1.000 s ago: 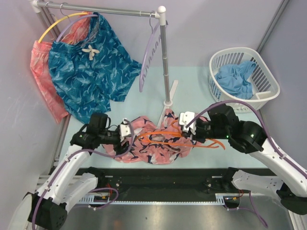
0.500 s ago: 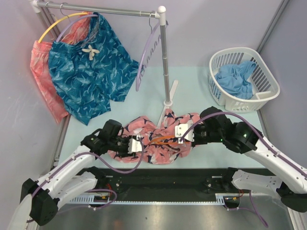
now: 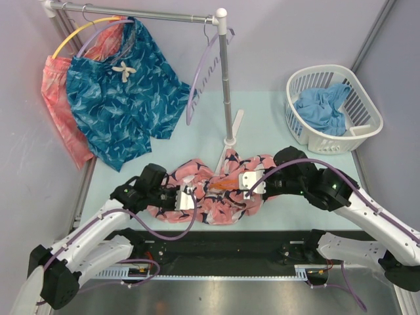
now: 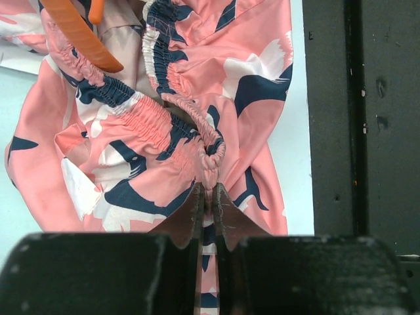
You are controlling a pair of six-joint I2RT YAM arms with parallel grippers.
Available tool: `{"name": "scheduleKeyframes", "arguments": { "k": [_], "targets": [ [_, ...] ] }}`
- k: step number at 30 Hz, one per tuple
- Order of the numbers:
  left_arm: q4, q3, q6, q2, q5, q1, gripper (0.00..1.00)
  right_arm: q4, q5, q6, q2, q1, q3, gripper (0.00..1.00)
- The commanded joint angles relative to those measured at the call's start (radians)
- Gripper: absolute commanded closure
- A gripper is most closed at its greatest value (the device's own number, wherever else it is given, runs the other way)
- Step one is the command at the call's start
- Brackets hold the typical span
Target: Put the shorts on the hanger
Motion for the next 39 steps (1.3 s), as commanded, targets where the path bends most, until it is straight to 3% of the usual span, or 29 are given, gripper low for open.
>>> {"name": "scheduleKeyframes", "arguments": {
  "k": [1, 6, 15, 25, 32, 33, 34, 36, 37, 39],
  "targets": [
    [-0.015, 0.029, 0.037, -0.003, 0.04, -0.005, 0.93, 0.013, -0.001, -0.009, 0.001, -0.003, 0.003, 1.0],
    [0.04, 0.053, -0.046, -0.018, 0.029, -0.005, 1.0, 0.039, -0.055, -0.02, 0.017, 0.0, -0.031, 1.0],
    [0.046, 0.101, -0.106, -0.129, 0.026, -0.005, 1.0, 0.162, -0.122, -0.044, 0.045, 0.003, -0.091, 1.0],
    [-0.02, 0.116, -0.044, -0.161, 0.023, -0.005, 1.0, 0.341, -0.207, -0.063, 0.022, 0.001, -0.113, 1.0],
    [0.072, 0.123, -0.176, -0.138, -0.044, -0.005, 0.99, 0.428, -0.294, 0.003, 0.048, 0.004, -0.158, 1.0],
    [0.078, 0.116, -0.189, -0.139, -0.064, -0.005, 0.97, 0.441, -0.299, 0.006, 0.05, 0.004, -0.162, 1.0],
    [0.081, 0.11, -0.205, -0.145, -0.102, -0.005, 0.87, 0.45, -0.303, 0.016, 0.047, 0.004, -0.166, 1.0],
    [0.071, 0.092, -0.206, -0.152, -0.119, -0.005, 0.76, 0.479, -0.305, 0.028, 0.044, 0.004, -0.178, 1.0],
    [0.063, 0.089, -0.212, -0.156, -0.121, -0.005, 0.63, 0.49, -0.31, 0.029, 0.044, 0.004, -0.182, 1.0],
    [0.057, 0.081, -0.218, -0.159, -0.101, -0.005, 0.55, 0.525, -0.313, 0.043, 0.042, 0.004, -0.194, 1.0]
  ]
}}
